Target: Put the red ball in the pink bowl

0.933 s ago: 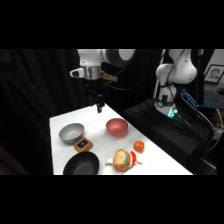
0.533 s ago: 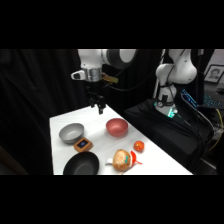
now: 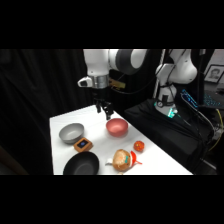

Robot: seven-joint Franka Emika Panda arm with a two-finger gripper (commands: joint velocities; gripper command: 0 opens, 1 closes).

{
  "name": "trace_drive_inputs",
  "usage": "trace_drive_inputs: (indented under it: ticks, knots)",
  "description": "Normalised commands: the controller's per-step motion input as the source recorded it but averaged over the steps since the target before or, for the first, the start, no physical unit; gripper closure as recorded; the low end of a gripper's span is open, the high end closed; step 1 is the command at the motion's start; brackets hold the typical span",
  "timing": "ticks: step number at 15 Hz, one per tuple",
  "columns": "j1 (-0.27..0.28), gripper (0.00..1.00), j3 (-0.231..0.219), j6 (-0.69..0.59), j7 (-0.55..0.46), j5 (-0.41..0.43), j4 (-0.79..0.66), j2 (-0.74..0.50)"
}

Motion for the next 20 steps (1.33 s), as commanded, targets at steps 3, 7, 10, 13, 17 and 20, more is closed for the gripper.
trace_drive_inputs:
  ticks: [3,7,10,13,17,20]
  knots:
    - [0.1,0.0,0.084,0.18,0.21,-0.028,-0.32,-0.27]
    - [0.103,0.0,0.084,0.26,0.3,-0.036,-0.37,-0.3]
    - [0.086,0.0,0.075,0.31,0.31,-0.046,-0.37,-0.25]
    - [0.072,0.0,0.067,0.3,0.28,-0.055,-0.35,-0.21]
    - [0.064,0.0,0.059,0.29,0.26,-0.073,-0.34,-0.2]
    - [0.053,0.0,0.049,0.31,0.24,-0.078,-0.3,-0.16]
